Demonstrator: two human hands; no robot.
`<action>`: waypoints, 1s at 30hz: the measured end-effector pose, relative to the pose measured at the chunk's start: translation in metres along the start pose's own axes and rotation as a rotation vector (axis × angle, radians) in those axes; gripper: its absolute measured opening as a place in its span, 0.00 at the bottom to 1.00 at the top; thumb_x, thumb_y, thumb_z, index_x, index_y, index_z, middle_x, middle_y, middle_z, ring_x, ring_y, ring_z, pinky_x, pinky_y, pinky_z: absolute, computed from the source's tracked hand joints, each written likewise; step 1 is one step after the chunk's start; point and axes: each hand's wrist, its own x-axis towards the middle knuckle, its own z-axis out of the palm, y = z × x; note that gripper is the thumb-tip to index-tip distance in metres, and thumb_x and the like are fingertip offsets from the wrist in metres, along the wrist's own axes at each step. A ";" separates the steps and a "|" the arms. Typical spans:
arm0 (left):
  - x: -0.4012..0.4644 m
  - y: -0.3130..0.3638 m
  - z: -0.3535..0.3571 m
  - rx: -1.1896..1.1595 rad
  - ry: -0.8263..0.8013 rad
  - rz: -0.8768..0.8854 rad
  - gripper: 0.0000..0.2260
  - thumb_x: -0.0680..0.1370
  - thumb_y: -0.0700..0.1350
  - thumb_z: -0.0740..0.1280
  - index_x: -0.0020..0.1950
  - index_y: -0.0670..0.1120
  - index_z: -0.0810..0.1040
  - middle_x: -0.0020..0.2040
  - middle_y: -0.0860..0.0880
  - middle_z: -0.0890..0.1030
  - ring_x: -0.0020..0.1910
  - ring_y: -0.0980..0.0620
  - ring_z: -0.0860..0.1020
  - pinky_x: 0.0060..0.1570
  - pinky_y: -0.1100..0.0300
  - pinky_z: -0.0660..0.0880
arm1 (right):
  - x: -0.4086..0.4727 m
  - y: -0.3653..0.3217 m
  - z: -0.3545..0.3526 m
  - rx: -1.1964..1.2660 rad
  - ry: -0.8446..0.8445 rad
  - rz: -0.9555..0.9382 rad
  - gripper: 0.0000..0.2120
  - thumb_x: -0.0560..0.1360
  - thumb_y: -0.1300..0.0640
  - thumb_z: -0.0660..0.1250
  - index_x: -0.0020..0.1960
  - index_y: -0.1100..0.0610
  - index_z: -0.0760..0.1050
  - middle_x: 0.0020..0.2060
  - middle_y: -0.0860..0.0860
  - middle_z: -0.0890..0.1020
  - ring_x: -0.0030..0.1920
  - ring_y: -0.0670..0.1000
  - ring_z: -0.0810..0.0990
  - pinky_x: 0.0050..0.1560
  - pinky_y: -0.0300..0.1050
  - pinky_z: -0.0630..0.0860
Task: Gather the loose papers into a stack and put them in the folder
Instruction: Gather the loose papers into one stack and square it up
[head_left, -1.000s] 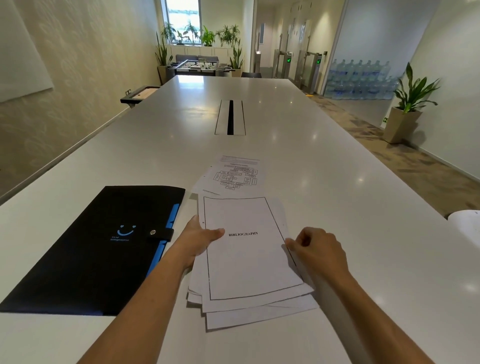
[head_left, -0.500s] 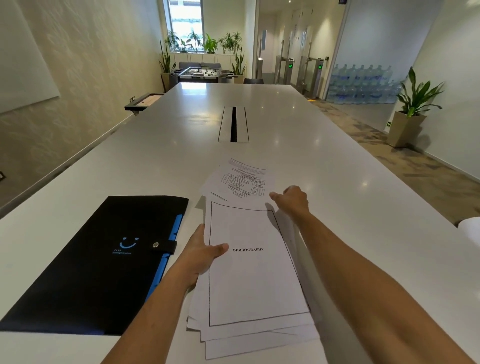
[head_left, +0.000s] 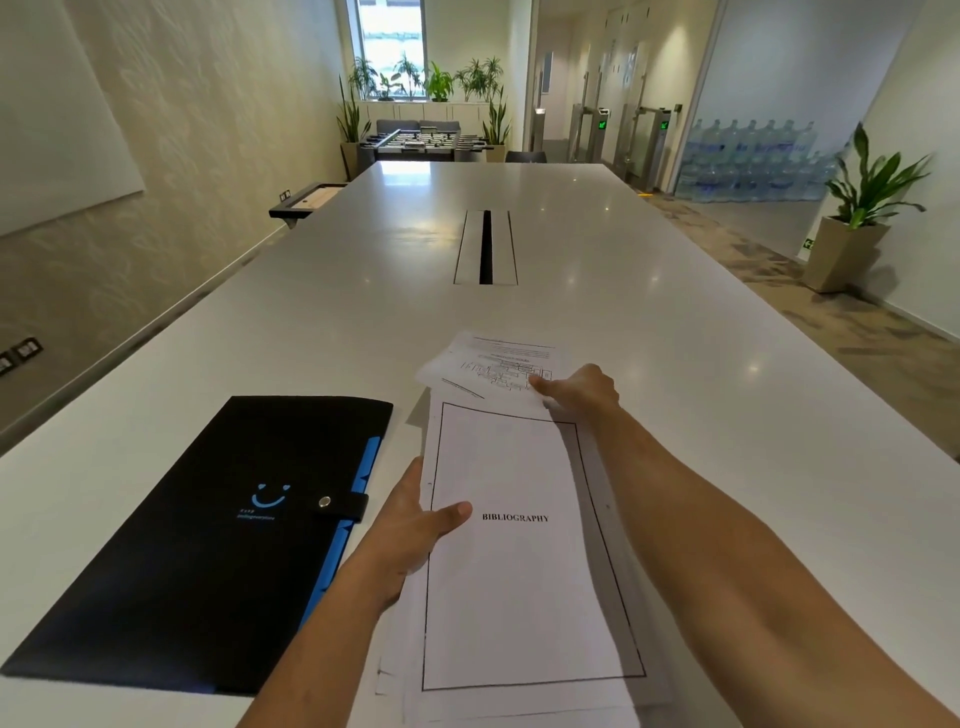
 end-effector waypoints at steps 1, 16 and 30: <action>0.000 0.001 0.000 -0.004 -0.001 0.003 0.31 0.75 0.38 0.71 0.72 0.57 0.61 0.59 0.59 0.73 0.65 0.55 0.69 0.65 0.57 0.66 | 0.003 0.001 -0.002 0.063 -0.037 0.016 0.29 0.67 0.37 0.73 0.47 0.64 0.75 0.45 0.55 0.80 0.51 0.57 0.79 0.48 0.46 0.73; -0.004 0.007 -0.001 0.014 -0.030 0.039 0.25 0.76 0.38 0.70 0.67 0.57 0.66 0.56 0.61 0.76 0.59 0.59 0.75 0.59 0.62 0.71 | 0.012 0.002 -0.048 0.640 0.122 -0.005 0.22 0.73 0.68 0.70 0.65 0.65 0.70 0.57 0.58 0.79 0.55 0.57 0.79 0.60 0.51 0.76; -0.020 0.070 -0.041 -0.072 -0.163 0.292 0.28 0.68 0.42 0.76 0.66 0.53 0.73 0.60 0.50 0.82 0.60 0.50 0.80 0.55 0.56 0.79 | -0.033 0.075 -0.112 0.788 0.183 -0.100 0.22 0.78 0.69 0.62 0.69 0.57 0.63 0.53 0.55 0.80 0.45 0.50 0.82 0.46 0.46 0.80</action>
